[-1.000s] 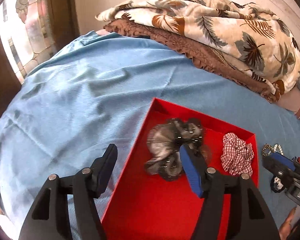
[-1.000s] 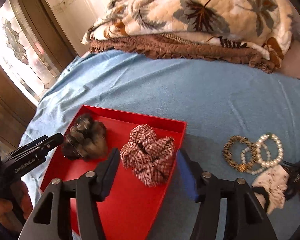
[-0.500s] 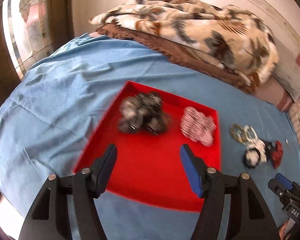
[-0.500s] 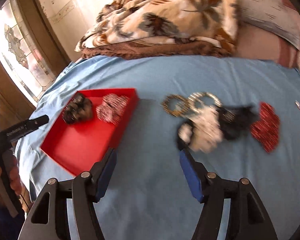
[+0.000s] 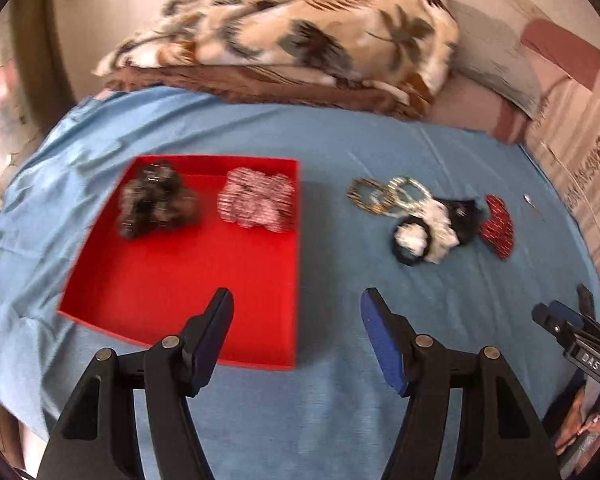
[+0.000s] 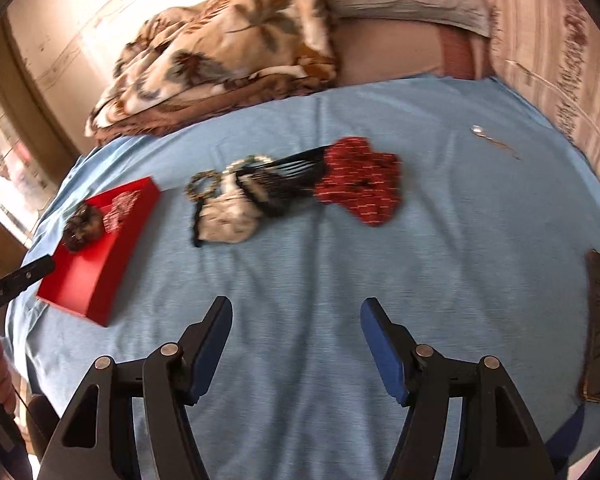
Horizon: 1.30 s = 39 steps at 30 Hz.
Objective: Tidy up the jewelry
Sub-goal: 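Withdraw both tools from the tray toward the remaining accessories, then grasp the black velvet scrunchie with the left tool while the right tool grasps the red polka-dot scrunchie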
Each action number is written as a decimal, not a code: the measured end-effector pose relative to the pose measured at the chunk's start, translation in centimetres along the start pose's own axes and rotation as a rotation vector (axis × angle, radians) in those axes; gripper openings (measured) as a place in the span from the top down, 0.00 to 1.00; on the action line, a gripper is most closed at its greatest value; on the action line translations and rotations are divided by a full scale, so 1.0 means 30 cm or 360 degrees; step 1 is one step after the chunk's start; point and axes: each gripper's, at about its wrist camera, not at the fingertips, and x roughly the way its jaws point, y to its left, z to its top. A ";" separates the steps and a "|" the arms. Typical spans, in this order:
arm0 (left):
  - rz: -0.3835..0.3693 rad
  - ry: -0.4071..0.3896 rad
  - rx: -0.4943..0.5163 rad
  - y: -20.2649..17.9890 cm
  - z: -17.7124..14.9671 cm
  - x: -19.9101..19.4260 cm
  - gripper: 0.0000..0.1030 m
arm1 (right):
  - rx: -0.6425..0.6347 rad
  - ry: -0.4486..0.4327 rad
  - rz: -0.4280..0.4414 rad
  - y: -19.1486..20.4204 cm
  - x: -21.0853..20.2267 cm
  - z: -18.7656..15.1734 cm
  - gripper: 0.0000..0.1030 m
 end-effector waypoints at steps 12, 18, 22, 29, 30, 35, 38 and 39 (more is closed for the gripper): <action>-0.0190 0.0094 0.0130 -0.270 0.052 0.191 0.37 | 0.0110 -0.0029 -0.0062 -0.161 0.099 0.087 0.31; -0.0218 0.0149 0.0143 -0.335 0.103 0.306 0.48 | 0.0111 -0.0034 -0.0065 -0.185 0.184 0.175 0.31; -0.0227 0.0180 0.0139 -0.353 0.127 0.374 0.57 | 0.0117 -0.0044 -0.0075 -0.199 0.231 0.233 0.31; -0.0280 0.0246 0.0142 -0.374 0.122 0.447 0.90 | 0.0128 -0.0023 -0.0067 -0.209 0.317 0.300 0.31; -0.0286 0.0241 0.0137 -0.373 0.120 0.444 0.90 | 0.0125 -0.0013 -0.0064 -0.208 0.331 0.303 0.31; -0.0355 0.0239 0.0065 -0.345 0.114 0.413 0.90 | 0.0132 0.0044 -0.0021 -0.212 0.365 0.301 0.83; -0.0405 0.0230 0.0013 -0.324 0.111 0.379 0.90 | 0.0149 0.0041 -0.0007 -0.216 0.352 0.288 0.90; -0.0417 0.0224 0.0002 -0.318 0.110 0.368 0.90 | 0.0158 0.0037 -0.0002 -0.217 0.344 0.285 0.91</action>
